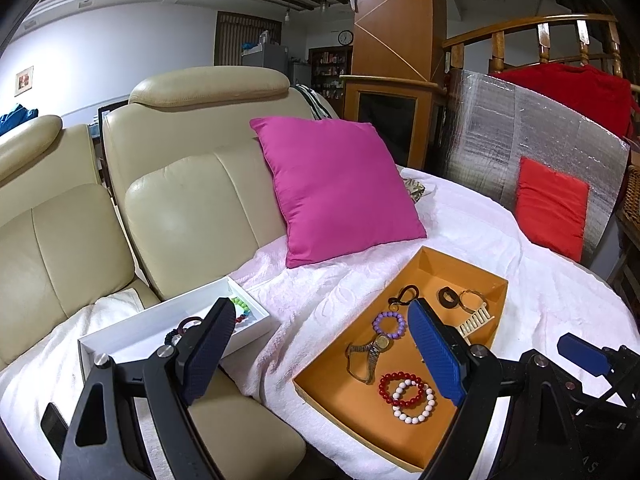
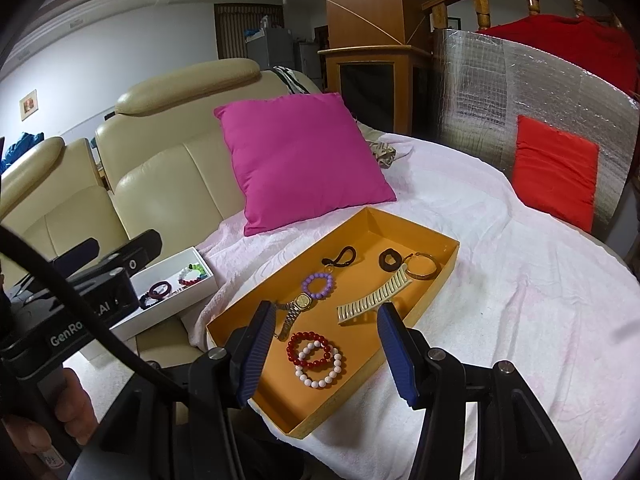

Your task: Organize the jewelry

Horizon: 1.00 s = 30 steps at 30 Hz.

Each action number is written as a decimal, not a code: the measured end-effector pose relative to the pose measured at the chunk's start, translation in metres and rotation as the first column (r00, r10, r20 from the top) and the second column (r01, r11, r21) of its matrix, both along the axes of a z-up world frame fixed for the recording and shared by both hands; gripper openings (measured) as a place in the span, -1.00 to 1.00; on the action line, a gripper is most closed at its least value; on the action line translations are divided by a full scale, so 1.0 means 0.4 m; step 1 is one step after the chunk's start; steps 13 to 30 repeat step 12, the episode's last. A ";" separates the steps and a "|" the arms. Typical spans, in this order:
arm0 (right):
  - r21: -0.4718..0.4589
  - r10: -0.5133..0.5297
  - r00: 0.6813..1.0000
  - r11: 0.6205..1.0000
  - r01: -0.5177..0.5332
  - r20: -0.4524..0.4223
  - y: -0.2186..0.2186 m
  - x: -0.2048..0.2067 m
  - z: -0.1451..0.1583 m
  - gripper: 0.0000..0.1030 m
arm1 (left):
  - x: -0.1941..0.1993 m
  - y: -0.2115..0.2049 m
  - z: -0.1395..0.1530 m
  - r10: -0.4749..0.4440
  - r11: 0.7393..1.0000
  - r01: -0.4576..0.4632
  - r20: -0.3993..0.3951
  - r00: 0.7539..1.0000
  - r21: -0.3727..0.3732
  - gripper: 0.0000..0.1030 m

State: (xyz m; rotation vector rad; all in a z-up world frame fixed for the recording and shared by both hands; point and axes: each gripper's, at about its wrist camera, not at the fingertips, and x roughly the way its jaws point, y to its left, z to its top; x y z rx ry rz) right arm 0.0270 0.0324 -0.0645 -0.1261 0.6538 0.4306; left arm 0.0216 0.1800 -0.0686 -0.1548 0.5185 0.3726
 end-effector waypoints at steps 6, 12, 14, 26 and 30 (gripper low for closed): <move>0.000 -0.001 1.000 1.000 0.001 -0.007 0.009 0.012 -0.007 0.11 | 0.008 0.005 -0.009 0.007 1.000 -0.007 -0.008 1.000 0.005 0.71; 0.016 -0.005 1.000 1.000 0.005 -0.012 -0.004 0.030 -0.020 0.11 | 0.014 -0.045 -0.004 -0.002 0.996 0.001 0.007 1.000 0.092 0.71; 0.016 -0.005 1.000 1.000 0.005 -0.012 -0.004 0.030 -0.020 0.11 | 0.014 -0.045 -0.004 -0.002 0.996 0.001 0.007 1.000 0.092 0.71; 0.016 -0.005 1.000 1.000 0.005 -0.012 -0.004 0.030 -0.020 0.11 | 0.014 -0.045 -0.004 -0.002 0.996 0.001 0.007 1.000 0.092 0.71; 0.016 -0.005 1.000 1.000 0.005 -0.012 -0.004 0.030 -0.020 0.11 | 0.014 -0.045 -0.004 -0.002 0.996 0.001 0.007 1.000 0.092 0.71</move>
